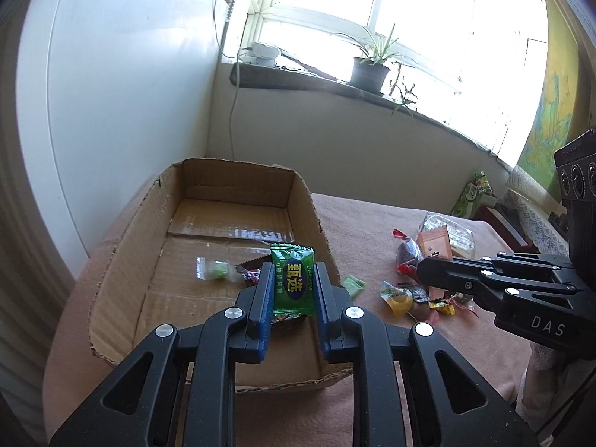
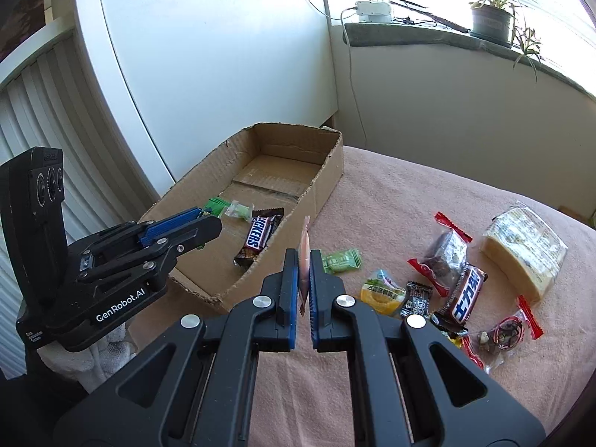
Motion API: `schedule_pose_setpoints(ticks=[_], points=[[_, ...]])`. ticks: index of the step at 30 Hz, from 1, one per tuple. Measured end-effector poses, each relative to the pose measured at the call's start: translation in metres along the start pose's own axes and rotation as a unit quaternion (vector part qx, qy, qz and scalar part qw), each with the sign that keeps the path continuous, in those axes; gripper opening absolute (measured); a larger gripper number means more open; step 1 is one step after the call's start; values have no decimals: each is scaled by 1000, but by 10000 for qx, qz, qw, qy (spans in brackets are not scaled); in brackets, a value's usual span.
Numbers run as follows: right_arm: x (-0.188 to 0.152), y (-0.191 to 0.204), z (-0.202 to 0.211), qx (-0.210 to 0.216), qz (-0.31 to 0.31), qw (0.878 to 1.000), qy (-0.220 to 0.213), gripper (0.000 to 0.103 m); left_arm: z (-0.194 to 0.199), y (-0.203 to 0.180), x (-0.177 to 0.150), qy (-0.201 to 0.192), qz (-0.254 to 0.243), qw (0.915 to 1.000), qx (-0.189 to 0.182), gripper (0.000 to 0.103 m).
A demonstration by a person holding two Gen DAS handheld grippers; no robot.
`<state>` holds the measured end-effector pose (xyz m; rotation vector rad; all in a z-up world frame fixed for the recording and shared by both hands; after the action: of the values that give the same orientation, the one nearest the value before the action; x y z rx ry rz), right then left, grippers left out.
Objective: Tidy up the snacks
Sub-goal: 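Carry the green packet and pink wrapper into the box with both grippers and release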
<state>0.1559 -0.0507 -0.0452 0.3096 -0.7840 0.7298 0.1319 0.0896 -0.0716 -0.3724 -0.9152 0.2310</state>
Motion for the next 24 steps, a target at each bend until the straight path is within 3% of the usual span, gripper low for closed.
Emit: schedule_pose_setpoints(ticks=[14,24], points=[[28,48,-52,543,383,9977,134,5,-5,49,21,-65,293,9982,521,18],[27,59,-73,736,463,9958,281,5,-6,52,20,-80,246,9977,627,18]])
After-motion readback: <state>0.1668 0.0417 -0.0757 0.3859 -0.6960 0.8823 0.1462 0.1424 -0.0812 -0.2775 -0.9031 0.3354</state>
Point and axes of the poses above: each gripper's, at about its wrist camera, not at the fingertips, and z roughly against the way its jaws point, y to its left, x to its top, the point moved 4 cm from there along -z, roughly the way its jaws point, and after that the axes turned 14 degrees about z, right-handed, at the moved point
